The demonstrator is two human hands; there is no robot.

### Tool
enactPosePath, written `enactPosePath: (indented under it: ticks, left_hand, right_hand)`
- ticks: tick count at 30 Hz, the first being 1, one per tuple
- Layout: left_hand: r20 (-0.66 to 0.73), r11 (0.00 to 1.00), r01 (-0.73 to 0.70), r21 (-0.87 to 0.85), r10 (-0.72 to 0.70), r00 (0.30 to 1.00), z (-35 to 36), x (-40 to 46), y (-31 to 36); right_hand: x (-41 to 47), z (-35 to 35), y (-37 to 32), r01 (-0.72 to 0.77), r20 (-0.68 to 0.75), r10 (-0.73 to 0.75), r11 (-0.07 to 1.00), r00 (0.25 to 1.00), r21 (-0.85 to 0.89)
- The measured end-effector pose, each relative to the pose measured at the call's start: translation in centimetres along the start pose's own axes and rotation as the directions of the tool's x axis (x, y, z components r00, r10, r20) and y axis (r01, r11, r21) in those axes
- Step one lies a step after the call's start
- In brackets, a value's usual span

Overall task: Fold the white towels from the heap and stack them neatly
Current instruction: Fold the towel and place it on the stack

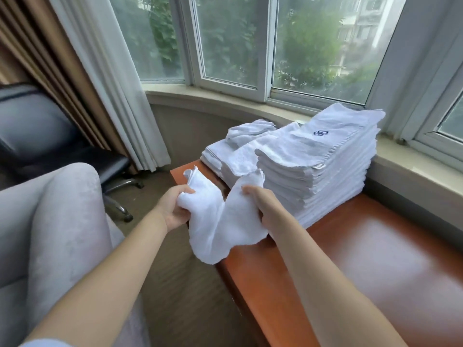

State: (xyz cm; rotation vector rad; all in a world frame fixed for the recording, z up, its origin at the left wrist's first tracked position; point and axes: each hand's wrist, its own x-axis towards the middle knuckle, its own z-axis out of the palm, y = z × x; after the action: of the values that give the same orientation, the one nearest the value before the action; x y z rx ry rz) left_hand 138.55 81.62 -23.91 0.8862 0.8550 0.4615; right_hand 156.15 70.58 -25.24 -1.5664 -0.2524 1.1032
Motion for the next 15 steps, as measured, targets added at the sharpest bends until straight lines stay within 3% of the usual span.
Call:
enactPosePath:
  ticks: [2, 6, 11, 15]
  left_hand:
    - [0.036, 1.000, -0.015, 0.014, 0.015, 0.999, -0.8, 2.8, 2.8]
    - [0.140, 0.998, 0.016, 0.053, -0.024, 0.990, -1.7, 10.0, 8.3]
    - [0.219, 0.987, 0.060, 0.146, -0.091, 0.971, -1.2, 20.1, 14.2]
    - [0.390, 0.961, 0.052, 0.270, -0.159, 0.907, 0.4, 25.4, 18.2]
  right_hand:
    - [2.2, 0.6, -1.8, -0.022, 0.057, 0.021, 1.000, 0.998, 0.018]
    - [7.5, 4.7, -4.8, -0.022, 0.004, 0.022, 0.999, 1.000, 0.048]
    - [12.7, 7.5, -9.2, 0.088, -0.220, -0.055, 0.986, 0.974, 0.140]
    - [15.7, 8.9, -12.5, 0.162, -0.329, -0.073, 0.953, 0.942, 0.254]
